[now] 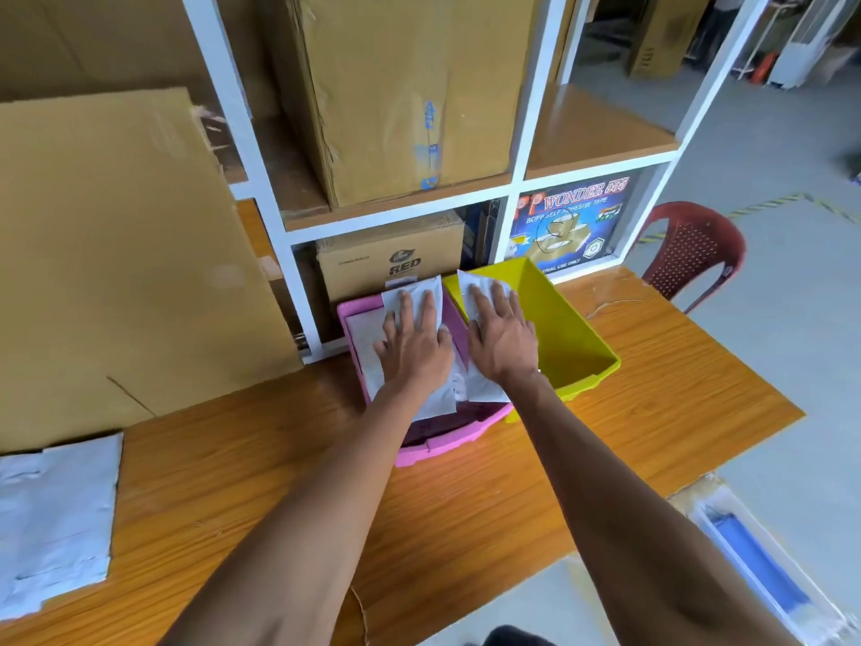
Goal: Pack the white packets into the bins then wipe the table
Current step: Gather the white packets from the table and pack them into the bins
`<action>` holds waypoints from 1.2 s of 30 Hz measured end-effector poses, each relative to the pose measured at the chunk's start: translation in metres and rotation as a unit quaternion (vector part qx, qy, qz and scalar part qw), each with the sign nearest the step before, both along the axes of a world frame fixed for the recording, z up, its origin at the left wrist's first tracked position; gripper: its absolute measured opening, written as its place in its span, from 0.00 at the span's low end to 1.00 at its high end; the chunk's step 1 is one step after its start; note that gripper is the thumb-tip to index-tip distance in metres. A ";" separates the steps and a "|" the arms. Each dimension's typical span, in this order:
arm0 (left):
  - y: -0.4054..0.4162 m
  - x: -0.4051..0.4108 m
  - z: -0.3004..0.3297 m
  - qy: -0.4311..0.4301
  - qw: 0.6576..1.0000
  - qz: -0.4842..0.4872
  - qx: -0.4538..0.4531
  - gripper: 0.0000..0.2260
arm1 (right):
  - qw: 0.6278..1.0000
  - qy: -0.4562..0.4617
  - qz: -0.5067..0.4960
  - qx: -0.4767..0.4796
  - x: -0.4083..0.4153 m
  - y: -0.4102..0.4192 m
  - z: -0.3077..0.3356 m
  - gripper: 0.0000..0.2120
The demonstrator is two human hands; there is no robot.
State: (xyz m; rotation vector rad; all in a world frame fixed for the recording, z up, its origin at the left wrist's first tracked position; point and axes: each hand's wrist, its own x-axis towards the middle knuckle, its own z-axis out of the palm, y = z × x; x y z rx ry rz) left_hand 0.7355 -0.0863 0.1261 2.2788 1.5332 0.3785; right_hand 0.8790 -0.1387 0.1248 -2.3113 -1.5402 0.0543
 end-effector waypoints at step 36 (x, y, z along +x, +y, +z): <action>0.048 0.241 -0.078 0.060 0.982 0.138 -0.113 0.29 | 0.964 -0.022 0.181 -0.191 0.205 0.092 -0.107 0.45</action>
